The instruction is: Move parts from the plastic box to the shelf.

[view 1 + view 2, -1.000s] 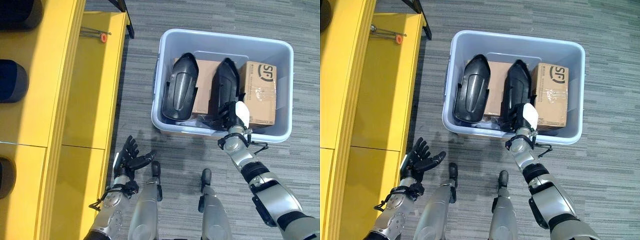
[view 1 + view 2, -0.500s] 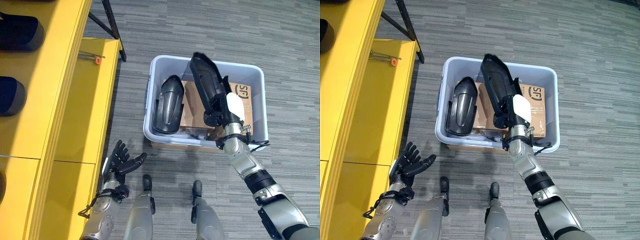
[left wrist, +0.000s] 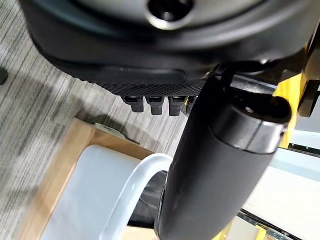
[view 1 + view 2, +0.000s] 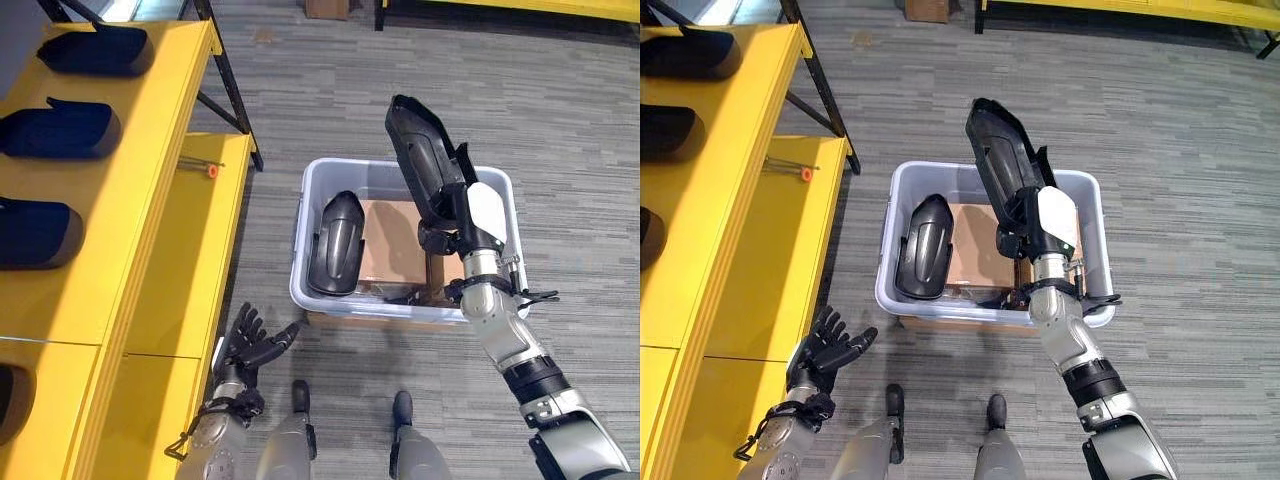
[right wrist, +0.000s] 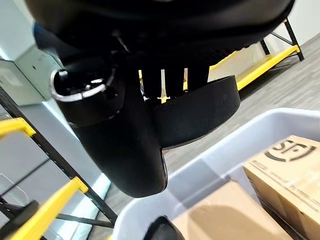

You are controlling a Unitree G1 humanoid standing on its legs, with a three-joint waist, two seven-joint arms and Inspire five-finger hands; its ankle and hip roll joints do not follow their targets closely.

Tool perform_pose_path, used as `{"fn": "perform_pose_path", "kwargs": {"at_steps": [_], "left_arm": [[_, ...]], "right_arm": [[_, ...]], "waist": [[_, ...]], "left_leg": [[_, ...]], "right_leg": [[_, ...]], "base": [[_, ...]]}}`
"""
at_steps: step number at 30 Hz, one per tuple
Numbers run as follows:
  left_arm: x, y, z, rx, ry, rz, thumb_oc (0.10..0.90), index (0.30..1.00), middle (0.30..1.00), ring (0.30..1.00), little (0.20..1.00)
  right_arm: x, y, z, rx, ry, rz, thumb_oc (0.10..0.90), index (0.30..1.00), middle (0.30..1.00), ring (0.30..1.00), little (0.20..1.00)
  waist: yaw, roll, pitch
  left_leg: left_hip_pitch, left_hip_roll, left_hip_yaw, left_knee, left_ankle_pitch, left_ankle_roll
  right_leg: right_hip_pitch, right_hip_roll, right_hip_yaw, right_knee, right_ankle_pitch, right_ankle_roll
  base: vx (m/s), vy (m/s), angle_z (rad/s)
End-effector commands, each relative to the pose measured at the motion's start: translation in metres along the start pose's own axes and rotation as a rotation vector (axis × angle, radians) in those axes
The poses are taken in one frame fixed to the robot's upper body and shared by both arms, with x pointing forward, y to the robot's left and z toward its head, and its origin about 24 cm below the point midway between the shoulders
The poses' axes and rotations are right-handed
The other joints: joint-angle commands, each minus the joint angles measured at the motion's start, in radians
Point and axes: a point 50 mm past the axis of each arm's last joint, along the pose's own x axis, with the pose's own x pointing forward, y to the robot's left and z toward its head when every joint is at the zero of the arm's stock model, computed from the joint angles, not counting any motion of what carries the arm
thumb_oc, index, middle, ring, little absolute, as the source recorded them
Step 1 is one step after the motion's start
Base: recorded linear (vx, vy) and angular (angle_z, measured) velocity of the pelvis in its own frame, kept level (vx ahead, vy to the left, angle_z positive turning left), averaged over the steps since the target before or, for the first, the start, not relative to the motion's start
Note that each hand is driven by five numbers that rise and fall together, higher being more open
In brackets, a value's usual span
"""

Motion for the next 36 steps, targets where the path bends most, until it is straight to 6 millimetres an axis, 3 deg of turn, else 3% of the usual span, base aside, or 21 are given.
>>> {"fn": "perform_pose_path", "kwargs": {"at_steps": [1,7,13,18,20,21,25,30,31,33,36], "left_arm": [[-0.008,0.004,0.005,0.026,-0.056,-0.023,0.900,1.000,1.000,1.000,1.000],[-0.010,0.012,0.003,0.040,-0.051,0.008,0.900,1.000,1.000,1.000,1.000],[-0.018,0.016,0.007,-0.020,-0.082,0.048,0.900,1.000,1.000,1.000,1.000],[-0.025,0.021,0.004,-0.077,-0.093,0.104,0.900,1.000,1.000,1.000,1.000],[-0.023,0.017,0.008,-0.072,-0.108,0.092,0.900,1.000,1.000,1.000,1.000],[-0.021,0.017,0.009,-0.059,-0.110,0.084,0.900,1.000,1.000,1.000,1.000],[-0.018,0.011,0.010,-0.036,-0.101,0.044,0.900,1.000,1.000,1.000,1.000],[-0.013,-0.003,0.012,-0.030,-0.101,-0.023,0.900,1.000,1.000,1.000,1.000],[-0.012,-0.006,0.014,-0.025,-0.107,-0.039,0.900,1.000,1.000,1.000,1.000],[-0.012,-0.009,0.013,0.006,-0.103,-0.061,0.900,1.000,1.000,1.000,1.000],[-0.015,-0.007,0.014,0.020,-0.111,-0.057,0.900,1.000,1.000,1.000,1.000]], "right_arm": [[0.009,-0.034,0.030,-0.037,-0.235,-0.141,0.400,0.300,0.300,0.300,0.300],[0.007,-0.035,0.041,-0.022,-0.300,-0.098,0.400,0.300,0.300,0.300,0.300],[0.022,-0.035,0.069,-0.008,-0.406,-0.067,0.400,0.300,0.300,0.300,0.300],[0.029,-0.044,0.088,0.034,-0.467,-0.106,0.400,0.300,0.300,0.300,0.300],[0.033,-0.053,0.088,0.027,-0.471,-0.137,0.400,0.300,0.300,0.300,0.300],[0.032,-0.058,0.086,0.035,-0.465,-0.155,0.400,0.300,0.300,0.300,0.300],[0.024,-0.064,0.074,0.050,-0.433,-0.196,0.400,0.300,0.300,0.300,0.300],[0.014,-0.062,0.060,0.046,-0.385,-0.203,0.400,0.300,0.300,0.300,0.300],[0.012,-0.064,0.057,0.043,-0.373,-0.210,0.400,0.300,0.300,0.300,0.300],[0.007,-0.063,0.048,0.045,-0.338,-0.200,0.400,0.300,0.300,0.300,0.300],[0.001,-0.062,0.042,0.061,-0.311,-0.194,0.400,0.300,0.300,0.300,0.300]], "waist": [[0.012,-0.016,-0.207],[0.018,-0.006,-0.217],[0.054,0.016,-0.181],[0.108,0.044,-0.120],[0.124,0.052,-0.100],[0.124,0.046,-0.093],[0.104,0.040,-0.092],[0.048,0.061,-0.100],[0.035,0.076,-0.109],[0.023,0.098,-0.126],[0.026,0.095,-0.142]], "left_leg": [[0.052,0.051,-0.038,-0.014,-0.054,-0.007],[0.074,0.063,-0.058,-0.012,-0.050,-0.015],[0.062,0.105,-0.111,0.016,-0.009,-0.036],[-0.011,0.113,-0.181,-0.025,0.125,-0.069],[-0.066,0.095,-0.190,-0.056,0.200,-0.085],[-0.082,0.088,-0.169,-0.050,0.201,-0.078],[-0.049,0.106,-0.101,0.034,0.108,-0.051],[0.062,0.192,-0.020,0.098,-0.031,-0.056],[0.098,0.189,0.008,0.053,-0.052,-0.057],[0.100,0.157,0.017,-0.014,-0.042,-0.052],[0.102,0.115,0.012,-0.013,-0.078,-0.035]], "right_leg": [[-0.046,0.010,-0.004,0.122,-0.086,-0.001],[-0.029,0.031,-0.010,0.172,-0.135,-0.017],[-0.055,0.083,-0.049,0.305,-0.222,-0.072],[-0.094,0.106,-0.119,0.310,-0.244,-0.111],[-0.113,0.081,-0.168,0.311,-0.246,-0.120],[-0.113,0.065,-0.184,0.304,-0.241,-0.123],[-0.124,0.013,-0.257,0.299,-0.221,-0.124],[-0.127,-0.061,-0.349,0.354,-0.228,-0.110],[-0.135,-0.082,-0.369,0.371,-0.217,-0.095],[-0.127,-0.106,-0.388,0.370,-0.189,-0.076],[-0.115,-0.150,-0.387,0.369,-0.154,-0.048]], "base": [[0.04,-0.038,-0.05],[0.02,-0.063,0.04],[-0.08,-0.157,0.18],[-0.20,-0.166,0.29],[-0.22,-0.091,0.63],[-0.19,-0.127,0.77],[-0.16,-0.104,1.02],[-0.08,0.070,1.14],[-0.05,0.251,1.07],[0.02,0.278,1.00],[0.03,0.237,0.71]]}}
